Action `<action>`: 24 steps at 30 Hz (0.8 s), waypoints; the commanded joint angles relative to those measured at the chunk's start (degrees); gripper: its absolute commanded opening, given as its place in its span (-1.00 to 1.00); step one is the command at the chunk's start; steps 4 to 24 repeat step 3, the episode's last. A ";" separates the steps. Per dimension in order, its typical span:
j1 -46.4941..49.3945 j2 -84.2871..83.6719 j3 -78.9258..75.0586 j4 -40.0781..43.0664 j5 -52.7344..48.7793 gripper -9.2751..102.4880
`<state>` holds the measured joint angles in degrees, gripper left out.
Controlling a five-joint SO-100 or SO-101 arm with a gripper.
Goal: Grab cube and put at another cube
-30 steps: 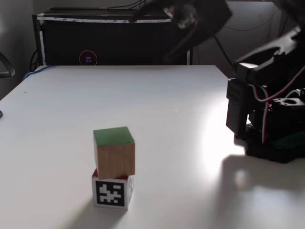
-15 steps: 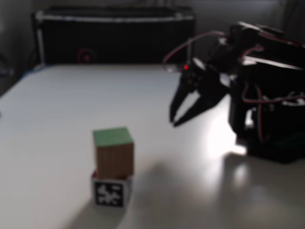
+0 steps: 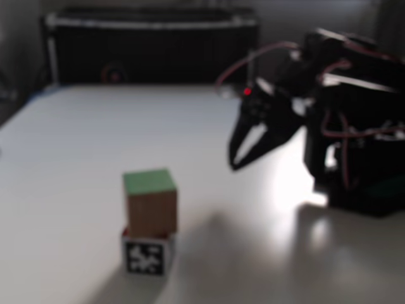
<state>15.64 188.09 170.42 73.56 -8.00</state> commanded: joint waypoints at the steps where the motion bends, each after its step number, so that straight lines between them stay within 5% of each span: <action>1: -1.05 0.26 -0.35 0.26 -1.76 -0.83; 24: -1.32 0.26 -0.35 0.26 -2.02 -0.83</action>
